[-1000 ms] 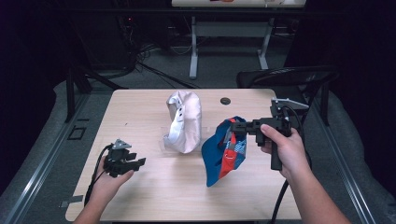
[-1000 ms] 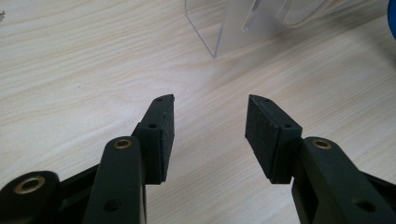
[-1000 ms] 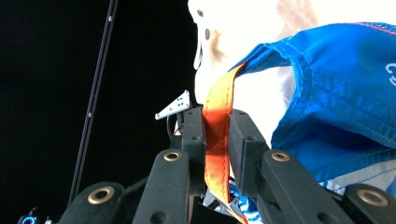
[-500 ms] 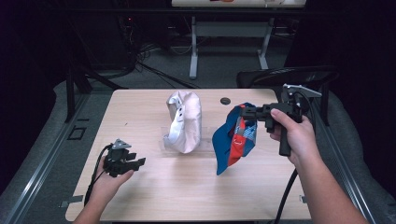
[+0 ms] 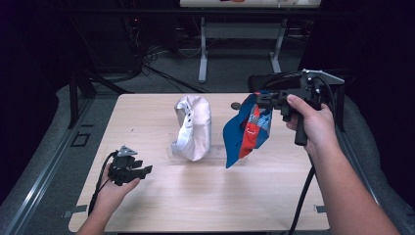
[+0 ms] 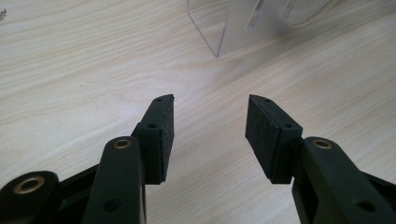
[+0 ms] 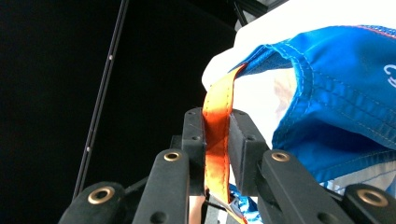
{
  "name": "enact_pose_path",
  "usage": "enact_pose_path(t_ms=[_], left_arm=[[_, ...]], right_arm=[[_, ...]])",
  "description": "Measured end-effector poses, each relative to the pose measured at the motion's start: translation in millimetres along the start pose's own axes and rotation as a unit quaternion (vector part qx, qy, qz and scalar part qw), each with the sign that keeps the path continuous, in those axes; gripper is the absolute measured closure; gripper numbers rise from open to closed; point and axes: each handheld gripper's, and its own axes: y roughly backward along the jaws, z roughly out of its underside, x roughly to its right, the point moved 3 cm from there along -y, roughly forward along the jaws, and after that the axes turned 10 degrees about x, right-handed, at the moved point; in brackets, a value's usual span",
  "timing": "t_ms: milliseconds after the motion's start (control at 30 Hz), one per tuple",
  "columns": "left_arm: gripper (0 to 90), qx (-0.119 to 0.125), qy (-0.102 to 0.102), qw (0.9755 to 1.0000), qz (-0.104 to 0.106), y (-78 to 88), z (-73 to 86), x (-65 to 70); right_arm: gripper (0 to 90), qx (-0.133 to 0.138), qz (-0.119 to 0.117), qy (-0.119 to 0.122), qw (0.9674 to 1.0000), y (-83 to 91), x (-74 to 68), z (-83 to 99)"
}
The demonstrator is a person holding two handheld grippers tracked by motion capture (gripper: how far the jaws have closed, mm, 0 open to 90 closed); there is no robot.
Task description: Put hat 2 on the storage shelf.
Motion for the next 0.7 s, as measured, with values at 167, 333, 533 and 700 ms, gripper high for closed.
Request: enact_pose_path(t_ms=[167,333,533,700], left_arm=[[52.5,-0.004,-0.001,1.0,0.002,0.1,0.0,-0.1],[52.6,-0.005,-0.001,1.0,0.002,-0.6,0.2,0.0],[52.6,-0.006,-0.002,1.0,0.002,-1.0,0.1,-0.5],[52.5,-0.005,-0.002,1.0,0.001,-1.7,0.7,-0.8]], right_arm=[[78.0,0.008,0.002,-0.003,1.0,-3.4,-3.3,-10.3],[77.9,0.012,0.012,-0.003,0.9998,-7.0,-1.6,-20.7],[77.9,0.018,0.023,-0.006,0.9996,-12.8,3.8,-29.3],[78.0,0.022,0.032,-0.01,0.9992,-21.0,11.8,-34.9]])
